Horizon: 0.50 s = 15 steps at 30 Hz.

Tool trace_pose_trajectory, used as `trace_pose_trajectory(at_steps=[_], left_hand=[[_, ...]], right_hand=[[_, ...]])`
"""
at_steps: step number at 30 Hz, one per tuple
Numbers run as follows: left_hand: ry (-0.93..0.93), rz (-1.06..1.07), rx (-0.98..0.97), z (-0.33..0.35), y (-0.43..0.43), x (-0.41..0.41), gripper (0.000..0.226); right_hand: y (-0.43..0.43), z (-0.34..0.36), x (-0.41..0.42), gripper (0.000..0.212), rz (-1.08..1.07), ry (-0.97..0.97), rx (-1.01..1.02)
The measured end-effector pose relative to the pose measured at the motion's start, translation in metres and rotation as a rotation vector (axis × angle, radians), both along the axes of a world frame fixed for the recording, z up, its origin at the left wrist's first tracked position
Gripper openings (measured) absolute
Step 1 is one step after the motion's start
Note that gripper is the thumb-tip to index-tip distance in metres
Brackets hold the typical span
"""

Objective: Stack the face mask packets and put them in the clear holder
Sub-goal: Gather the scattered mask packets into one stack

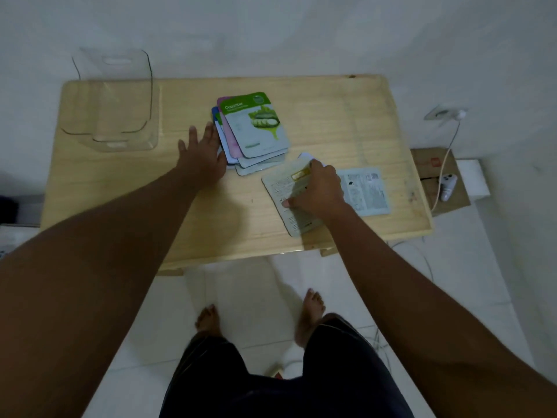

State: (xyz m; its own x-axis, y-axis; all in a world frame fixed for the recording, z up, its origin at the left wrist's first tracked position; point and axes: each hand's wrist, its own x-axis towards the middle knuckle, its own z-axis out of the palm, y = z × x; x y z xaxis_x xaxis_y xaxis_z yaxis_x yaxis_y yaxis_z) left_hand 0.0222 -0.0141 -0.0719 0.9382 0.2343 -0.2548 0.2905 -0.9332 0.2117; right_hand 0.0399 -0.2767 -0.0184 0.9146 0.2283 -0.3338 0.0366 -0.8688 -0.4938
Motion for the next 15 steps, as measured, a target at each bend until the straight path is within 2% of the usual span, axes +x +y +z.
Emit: trace_pose_trajectory(at_steps=[5, 8, 12, 15], left_hand=[[-0.012, -0.003, -0.011, -0.003, 0.001, -0.001, 0.063], [-0.011, -0.009, 0.003, -0.002, 0.000, -0.001, 0.062], [0.003, -0.011, -0.001, -0.001, 0.001, -0.001, 0.063], [-0.002, -0.014, -0.008, 0.000, 0.001, -0.001, 0.063]], right_hand=[[-0.004, -0.001, 0.009, 0.024, -0.101, -0.049, 0.066], [-0.008, 0.002, 0.015, 0.017, -0.135, -0.045, 0.123], [-0.010, 0.015, 0.027, 0.013, -0.224, 0.002, 0.376], [-0.006, 0.031, 0.039, 0.009, -0.217, -0.008, 0.409]])
